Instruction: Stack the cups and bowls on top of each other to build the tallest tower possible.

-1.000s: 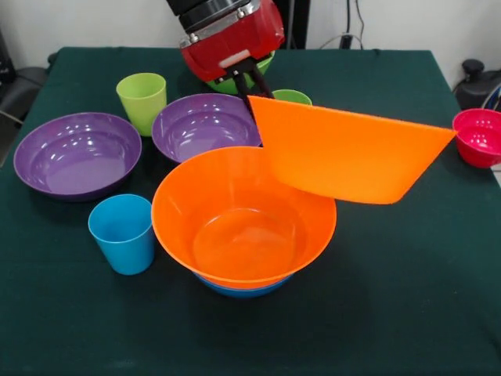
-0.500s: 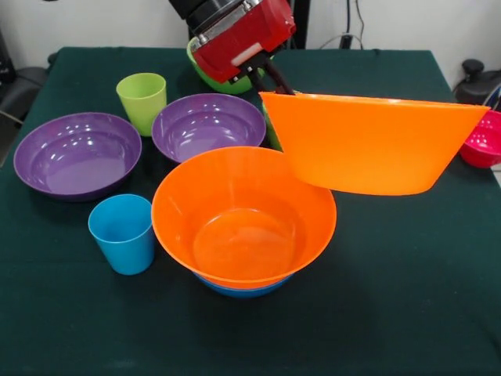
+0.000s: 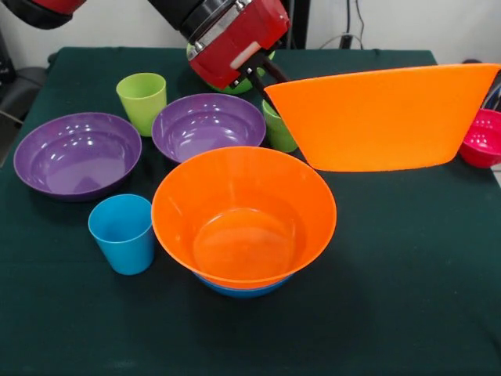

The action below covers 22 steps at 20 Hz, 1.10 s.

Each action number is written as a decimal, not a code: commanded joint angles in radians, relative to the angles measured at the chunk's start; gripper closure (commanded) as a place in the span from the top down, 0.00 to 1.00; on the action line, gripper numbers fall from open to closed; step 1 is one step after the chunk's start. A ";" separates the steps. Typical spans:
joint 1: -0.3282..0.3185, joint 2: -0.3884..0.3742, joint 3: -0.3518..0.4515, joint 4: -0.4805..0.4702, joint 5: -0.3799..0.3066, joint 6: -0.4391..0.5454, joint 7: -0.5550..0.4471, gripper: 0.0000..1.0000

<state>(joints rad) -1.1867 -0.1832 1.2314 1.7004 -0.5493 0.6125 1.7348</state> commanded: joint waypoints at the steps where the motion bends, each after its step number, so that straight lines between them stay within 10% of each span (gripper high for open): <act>1: 0.011 0.067 0.001 -0.119 0.006 0.160 -0.388 0.00; 22: 0.013 0.001 -0.035 -0.198 -0.048 0.247 -0.479 0.00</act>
<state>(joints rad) -1.1967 -0.1438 1.2404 1.5783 -0.5462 0.8012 1.5544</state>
